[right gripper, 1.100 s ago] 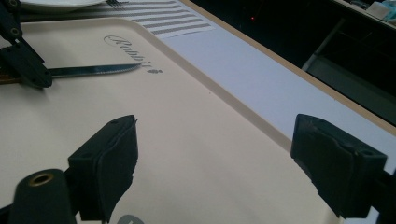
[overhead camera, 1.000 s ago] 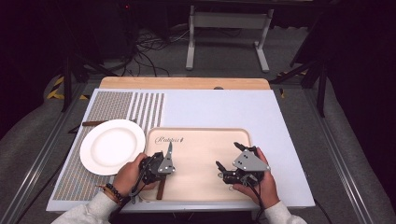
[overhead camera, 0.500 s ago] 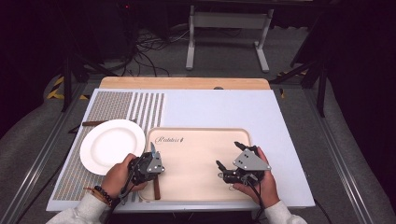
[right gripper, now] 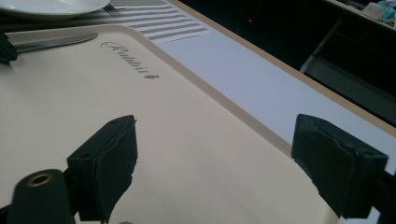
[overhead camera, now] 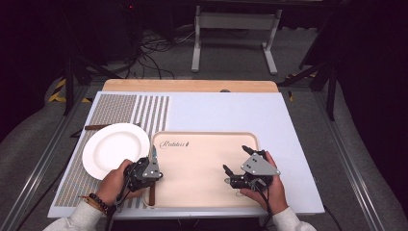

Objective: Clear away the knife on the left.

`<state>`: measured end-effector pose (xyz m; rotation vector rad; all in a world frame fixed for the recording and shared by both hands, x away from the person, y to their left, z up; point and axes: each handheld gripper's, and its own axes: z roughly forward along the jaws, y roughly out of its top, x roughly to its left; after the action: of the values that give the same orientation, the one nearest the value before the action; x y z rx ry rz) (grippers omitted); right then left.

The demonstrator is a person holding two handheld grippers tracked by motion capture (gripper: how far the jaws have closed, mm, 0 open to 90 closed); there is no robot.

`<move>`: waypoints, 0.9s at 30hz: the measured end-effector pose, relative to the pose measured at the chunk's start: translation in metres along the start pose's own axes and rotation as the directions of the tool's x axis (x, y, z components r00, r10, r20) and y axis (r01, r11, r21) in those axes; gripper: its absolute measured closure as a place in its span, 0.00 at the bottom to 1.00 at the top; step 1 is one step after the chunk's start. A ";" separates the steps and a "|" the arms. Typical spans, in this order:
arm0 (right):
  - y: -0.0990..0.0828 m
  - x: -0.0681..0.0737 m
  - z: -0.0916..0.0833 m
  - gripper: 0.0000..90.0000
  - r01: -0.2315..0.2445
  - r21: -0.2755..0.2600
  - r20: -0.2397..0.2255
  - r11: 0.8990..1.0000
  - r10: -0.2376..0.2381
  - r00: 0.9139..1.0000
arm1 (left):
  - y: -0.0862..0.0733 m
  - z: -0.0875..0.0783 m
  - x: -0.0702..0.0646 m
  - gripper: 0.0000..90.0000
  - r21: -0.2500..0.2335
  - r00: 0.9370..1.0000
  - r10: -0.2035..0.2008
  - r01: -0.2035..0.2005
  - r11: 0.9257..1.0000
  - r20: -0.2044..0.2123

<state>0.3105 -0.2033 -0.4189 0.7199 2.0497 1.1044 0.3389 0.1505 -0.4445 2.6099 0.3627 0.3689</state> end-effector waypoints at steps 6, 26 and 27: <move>-0.001 -0.001 0.000 0.16 -0.019 -0.004 -0.011 1.000 0.019 1.000 | -0.003 -0.002 0.001 1.00 -0.005 1.000 -0.005 0.005 1.000 0.009; -0.001 -0.001 0.000 0.18 -0.014 0.008 -0.001 1.000 0.014 1.000 | -0.005 -0.020 0.008 1.00 -0.123 1.000 -0.004 0.001 0.992 -0.025; -0.001 -0.001 0.000 0.18 -0.014 0.008 -0.001 1.000 0.014 1.000 | -0.005 -0.020 0.008 0.99 -0.123 1.000 -0.004 0.001 0.992 -0.025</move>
<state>0.3111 -0.2044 -0.4192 0.7392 2.0537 1.1050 0.3390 0.1655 -0.4279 2.4865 0.3412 0.4105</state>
